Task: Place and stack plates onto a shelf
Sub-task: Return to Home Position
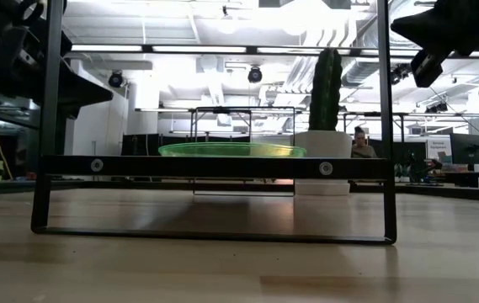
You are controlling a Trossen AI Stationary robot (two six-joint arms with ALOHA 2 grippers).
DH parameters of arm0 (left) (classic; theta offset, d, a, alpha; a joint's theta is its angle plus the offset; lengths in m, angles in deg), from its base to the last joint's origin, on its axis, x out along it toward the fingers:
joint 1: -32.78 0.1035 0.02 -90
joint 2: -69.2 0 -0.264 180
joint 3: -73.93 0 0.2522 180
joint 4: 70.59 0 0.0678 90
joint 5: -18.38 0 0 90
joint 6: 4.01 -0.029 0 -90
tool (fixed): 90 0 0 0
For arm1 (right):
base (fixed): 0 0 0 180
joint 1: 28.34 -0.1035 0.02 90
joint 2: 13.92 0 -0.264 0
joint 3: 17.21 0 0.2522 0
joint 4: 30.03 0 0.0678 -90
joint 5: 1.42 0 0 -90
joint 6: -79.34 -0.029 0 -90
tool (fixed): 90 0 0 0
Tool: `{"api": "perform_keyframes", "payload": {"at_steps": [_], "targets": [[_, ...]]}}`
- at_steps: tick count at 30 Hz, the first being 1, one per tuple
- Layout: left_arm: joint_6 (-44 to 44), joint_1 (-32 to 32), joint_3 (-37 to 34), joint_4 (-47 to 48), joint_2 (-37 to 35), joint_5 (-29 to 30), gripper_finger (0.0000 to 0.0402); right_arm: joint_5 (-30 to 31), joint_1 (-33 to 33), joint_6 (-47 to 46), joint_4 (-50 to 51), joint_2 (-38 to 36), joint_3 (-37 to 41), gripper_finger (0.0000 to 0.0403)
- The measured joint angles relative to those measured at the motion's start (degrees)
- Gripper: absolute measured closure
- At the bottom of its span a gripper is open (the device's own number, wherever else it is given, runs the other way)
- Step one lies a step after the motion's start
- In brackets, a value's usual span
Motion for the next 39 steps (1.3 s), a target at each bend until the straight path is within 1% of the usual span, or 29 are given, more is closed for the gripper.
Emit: {"api": "perform_keyframes", "payload": {"at_steps": [8,12,18,21,27,31,33,37,39], "targets": [[0.00,-0.02,0.00,0.00,0.00,0.00,0.0401,0.02,0.15,0.76,3.66,-0.02,0.00,0.0403],[0.02,-0.02,0.00,0.00,0.00,0.00,0.0401,-0.10,2.33,0.95,3.82,-0.02,0.00,0.0403],[0.02,-0.02,0.00,-0.02,0.00,0.02,0.0401,-5.91,7.54,2.55,4.67,-0.02,-0.02,0.0403],[0.02,-0.02,0.00,-0.04,0.00,0.02,0.0401,-8.08,9.14,2.86,4.74,-0.02,-0.02,0.0403],[0.04,-0.02,0.00,-0.07,-0.02,0.02,0.0401,-5.98,9.42,6.10,4.92,0.00,-0.02,0.0403],[0.04,-0.02,0.00,-0.11,-0.07,0.02,0.0401,-5.54,9.42,6.32,4.93,0.00,-0.02,0.0403],[0.04,-0.02,0.00,-0.11,-0.07,0.02,0.0401,-5.57,9.40,6.30,2.61,0.00,1.06,0.0403],[0.04,-0.02,0.00,-0.11,-0.07,0.02,0.0401,-6.71,9.40,5.20,-8.57,0.02,7.73,0.0403],[0.04,-0.02,0.00,-0.12,-0.07,0.02,0.0401,-7.31,9.40,6.87,-9.00,-0.68,7.40,0.0403]]}}
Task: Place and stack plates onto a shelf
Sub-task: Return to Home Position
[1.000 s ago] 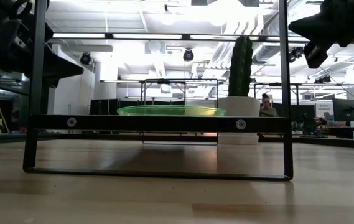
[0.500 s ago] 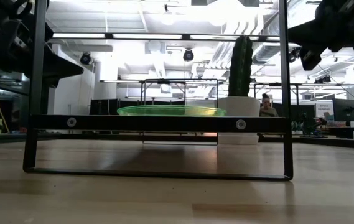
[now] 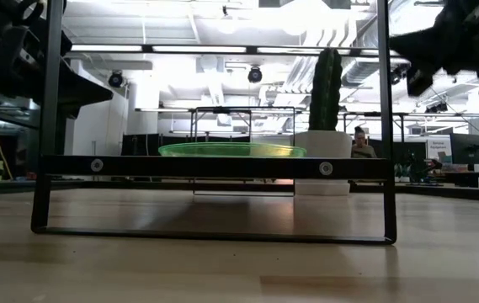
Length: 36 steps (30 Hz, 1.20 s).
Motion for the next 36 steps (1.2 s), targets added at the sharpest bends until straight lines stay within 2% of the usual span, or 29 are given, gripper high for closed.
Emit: {"api": "perform_keyframes", "payload": {"at_steps": [6,13,21,24,36], "targets": [[0.00,0.00,0.00,-0.02,-0.69,0.02,0.0401,-1.60,0.00,4.63,3.33,-2.99,-1.13,0.0403],[0.00,0.00,0.00,0.00,-3.57,0.02,0.0401,-2.20,-0.13,-1.33,14.95,-8.26,0.49,0.0403],[0.00,0.00,0.00,0.05,-7.78,0.00,0.0401,-2.18,-0.83,-0.80,21.10,-12.56,0.49,0.0403],[0.01,0.00,0.00,-0.02,-11.09,0.01,0.0401,-2.20,-0.83,-0.76,21.23,-12.81,0.50,0.0403],[0.00,0.00,0.04,0.14,-11.08,-0.87,0.0401,-2.18,-0.81,0.92,21.22,-12.67,0.51,0.0403]]}}
